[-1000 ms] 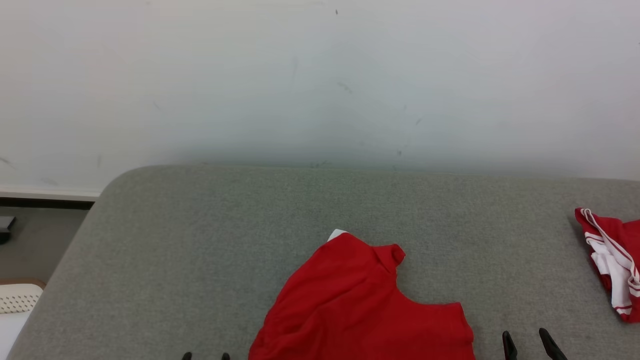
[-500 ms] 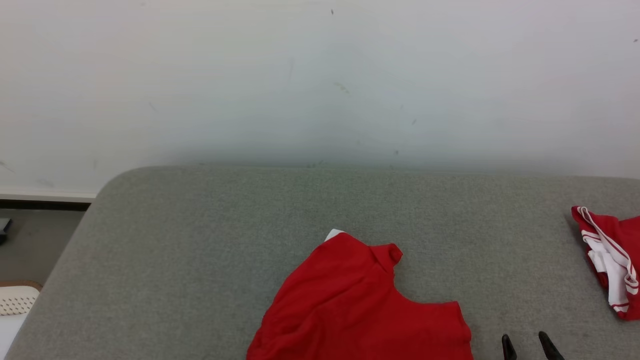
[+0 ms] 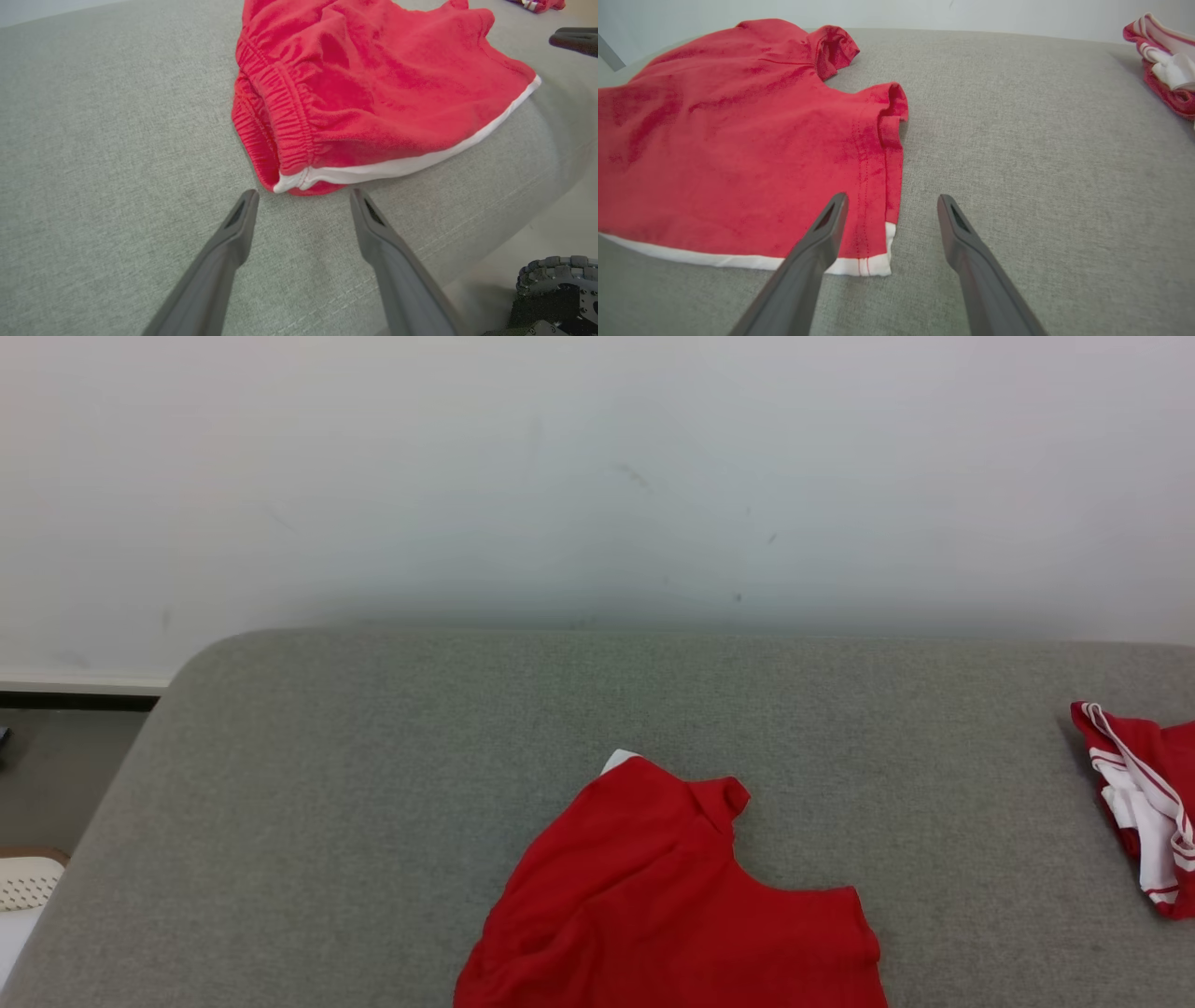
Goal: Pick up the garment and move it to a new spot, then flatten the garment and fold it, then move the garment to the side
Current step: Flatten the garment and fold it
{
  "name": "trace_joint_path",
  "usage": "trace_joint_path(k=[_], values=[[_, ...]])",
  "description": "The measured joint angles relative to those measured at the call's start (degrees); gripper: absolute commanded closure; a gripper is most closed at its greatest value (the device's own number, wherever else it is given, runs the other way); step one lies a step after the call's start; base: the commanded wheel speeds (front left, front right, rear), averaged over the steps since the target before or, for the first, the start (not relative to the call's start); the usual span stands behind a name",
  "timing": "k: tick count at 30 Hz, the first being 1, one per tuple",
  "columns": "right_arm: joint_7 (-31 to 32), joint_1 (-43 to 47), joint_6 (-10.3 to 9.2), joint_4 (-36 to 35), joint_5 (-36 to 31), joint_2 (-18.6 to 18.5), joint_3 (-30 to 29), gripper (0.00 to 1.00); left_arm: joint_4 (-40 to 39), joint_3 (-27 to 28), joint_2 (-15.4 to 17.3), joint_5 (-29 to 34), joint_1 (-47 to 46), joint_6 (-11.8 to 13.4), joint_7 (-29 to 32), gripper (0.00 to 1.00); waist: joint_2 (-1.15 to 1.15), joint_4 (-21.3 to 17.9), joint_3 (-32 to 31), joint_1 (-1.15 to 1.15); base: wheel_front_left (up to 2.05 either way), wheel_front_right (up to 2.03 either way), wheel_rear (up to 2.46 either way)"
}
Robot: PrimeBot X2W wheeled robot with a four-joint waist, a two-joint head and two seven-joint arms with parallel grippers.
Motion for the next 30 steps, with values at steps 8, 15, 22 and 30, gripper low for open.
trace_joint_path(k=[8,15,22,30], values=[[2.4,0.7,0.00,0.0,2.9,-2.1,3.3,0.00,4.8,-3.3,0.8,-1.2,-5.0,0.0,-0.9,0.00,0.00,-0.6,1.3,0.00,0.00,0.00,0.00],[2.8,0.6,0.00,0.0,3.3,-2.9,3.6,0.00,6.6,-5.3,0.9,-2.2,-7.1,0.0,-1.7,0.00,0.00,-1.1,2.2,0.00,0.00,0.00,0.00],[3.1,0.1,0.00,0.4,3.4,-2.7,4.5,0.00,6.4,-7.3,0.9,-3.0,-8.2,0.0,-1.8,0.00,0.00,-1.3,3.1,0.00,0.00,0.00,0.00],[3.6,-2.9,0.00,2.3,3.5,-1.9,6.7,0.00,6.8,-8.4,1.0,-3.5,-9.9,0.0,-2.0,0.00,0.00,-1.5,5.0,0.00,0.00,0.00,0.00]])
